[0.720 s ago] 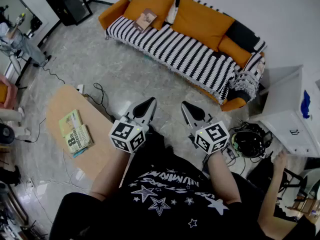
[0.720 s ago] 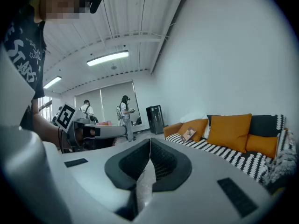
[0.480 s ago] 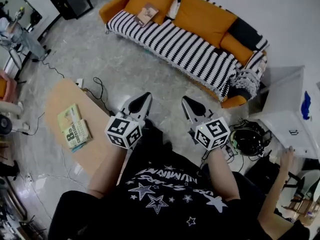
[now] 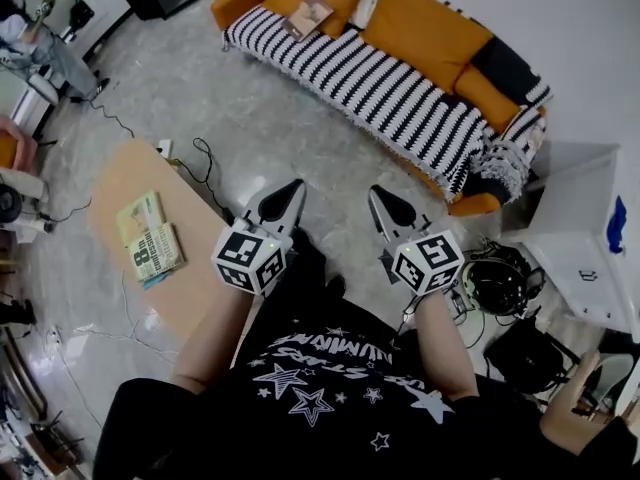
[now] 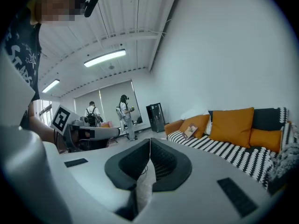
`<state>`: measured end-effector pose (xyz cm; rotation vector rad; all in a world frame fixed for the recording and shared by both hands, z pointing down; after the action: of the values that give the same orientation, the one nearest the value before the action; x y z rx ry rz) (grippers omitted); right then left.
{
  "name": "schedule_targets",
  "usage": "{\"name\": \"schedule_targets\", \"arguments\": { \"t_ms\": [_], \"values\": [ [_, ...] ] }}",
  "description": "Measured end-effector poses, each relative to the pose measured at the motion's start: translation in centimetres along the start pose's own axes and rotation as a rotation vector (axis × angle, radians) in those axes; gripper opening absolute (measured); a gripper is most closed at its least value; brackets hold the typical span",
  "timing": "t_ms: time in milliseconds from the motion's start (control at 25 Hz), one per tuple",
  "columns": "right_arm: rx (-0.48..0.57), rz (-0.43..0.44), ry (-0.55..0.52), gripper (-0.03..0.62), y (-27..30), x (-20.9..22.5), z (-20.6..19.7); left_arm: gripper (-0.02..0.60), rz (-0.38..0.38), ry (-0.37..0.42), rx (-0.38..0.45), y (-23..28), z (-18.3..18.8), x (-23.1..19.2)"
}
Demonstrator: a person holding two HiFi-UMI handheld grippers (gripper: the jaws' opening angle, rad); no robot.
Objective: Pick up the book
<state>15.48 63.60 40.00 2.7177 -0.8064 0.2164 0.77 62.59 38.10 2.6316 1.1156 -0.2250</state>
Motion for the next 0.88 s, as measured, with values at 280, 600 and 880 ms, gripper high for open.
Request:
{"name": "schedule_targets", "arguments": {
  "t_ms": [280,600,880],
  "values": [
    [-0.008,0.067,0.020,0.028,2.2,-1.3,-0.1,0.009,0.020,-0.023,-0.012,-0.5,-0.1,-2.1],
    [-0.050,0.017,0.005,0.028,8.9,0.7,0.9,0.009,0.009,-0.048,-0.016,2.5,0.9,-8.9],
    [-0.047,-0.008,-0.017,0.028,17.9,2.1,5.6,0.009,0.004,-0.069,0.036,6.0,5.4,-17.2]
  ]
}}
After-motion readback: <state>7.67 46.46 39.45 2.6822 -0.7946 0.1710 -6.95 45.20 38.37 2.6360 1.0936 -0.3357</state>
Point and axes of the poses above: the fingertips, and each gripper's own axes: y forward along the fingers, x to its right, z out of its top, the point moved 2 cm from there along -y, backward along the fingers, and after that the axes turned 8 degrees about -z, right-handed, at the moved point
